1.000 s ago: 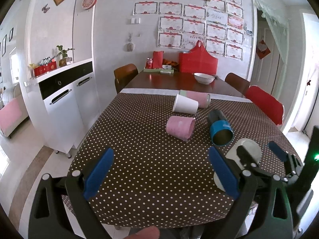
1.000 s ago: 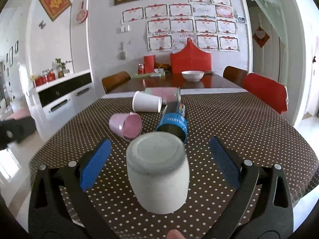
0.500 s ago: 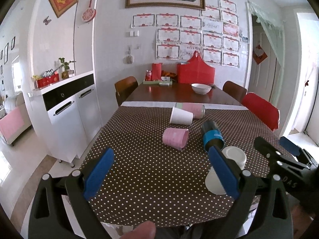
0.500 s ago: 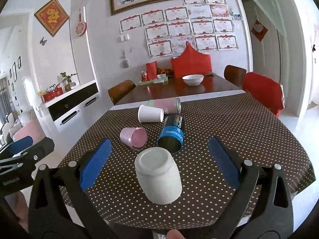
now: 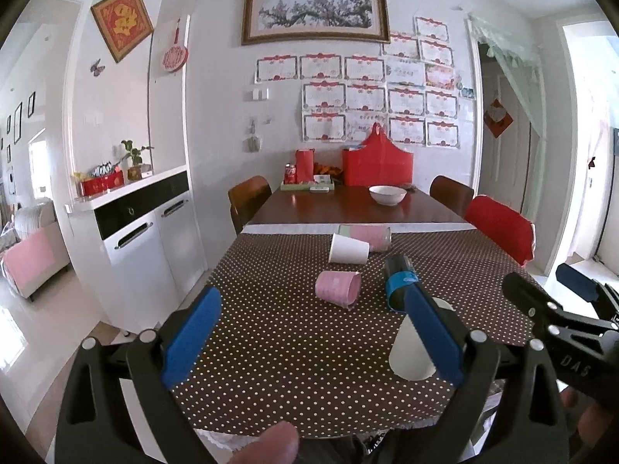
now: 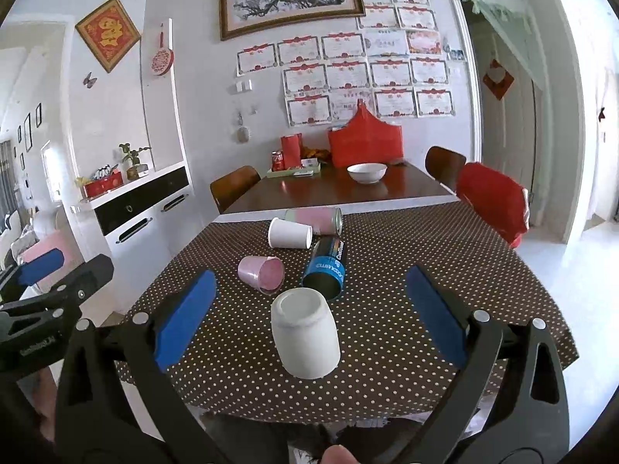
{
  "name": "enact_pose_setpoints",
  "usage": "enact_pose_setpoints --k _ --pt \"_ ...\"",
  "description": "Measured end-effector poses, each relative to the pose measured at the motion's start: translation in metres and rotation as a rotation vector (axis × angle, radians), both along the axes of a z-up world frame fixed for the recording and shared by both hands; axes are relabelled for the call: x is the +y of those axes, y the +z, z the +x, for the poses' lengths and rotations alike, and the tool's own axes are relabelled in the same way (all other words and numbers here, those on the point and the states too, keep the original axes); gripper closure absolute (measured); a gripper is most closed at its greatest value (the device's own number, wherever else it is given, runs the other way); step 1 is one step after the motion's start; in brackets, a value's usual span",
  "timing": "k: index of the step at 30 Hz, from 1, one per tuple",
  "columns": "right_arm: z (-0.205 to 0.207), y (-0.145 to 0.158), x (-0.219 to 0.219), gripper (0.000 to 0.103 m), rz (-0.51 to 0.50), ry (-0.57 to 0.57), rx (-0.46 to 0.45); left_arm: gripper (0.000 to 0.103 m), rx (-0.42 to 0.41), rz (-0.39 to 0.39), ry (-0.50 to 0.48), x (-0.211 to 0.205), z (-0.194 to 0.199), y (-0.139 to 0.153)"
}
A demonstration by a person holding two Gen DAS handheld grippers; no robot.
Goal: Flip cup upside down
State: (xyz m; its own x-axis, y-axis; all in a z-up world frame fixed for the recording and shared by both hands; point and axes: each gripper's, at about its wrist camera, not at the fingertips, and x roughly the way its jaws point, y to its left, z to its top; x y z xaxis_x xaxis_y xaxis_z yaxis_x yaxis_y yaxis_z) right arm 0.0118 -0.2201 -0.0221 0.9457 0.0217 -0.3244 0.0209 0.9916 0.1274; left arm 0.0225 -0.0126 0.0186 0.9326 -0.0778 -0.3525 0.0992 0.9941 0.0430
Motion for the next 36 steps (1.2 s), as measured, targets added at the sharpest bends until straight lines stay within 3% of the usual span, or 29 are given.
enact_pose_setpoints --k 14,36 --pt "-0.032 0.007 0.01 0.006 -0.042 -0.044 -0.068 0.008 -0.064 -0.021 0.008 0.003 -0.037 0.014" --pt "-0.042 0.015 0.007 0.006 -0.036 -0.051 -0.098 0.008 -0.096 -0.029 0.033 0.012 -0.049 0.018"
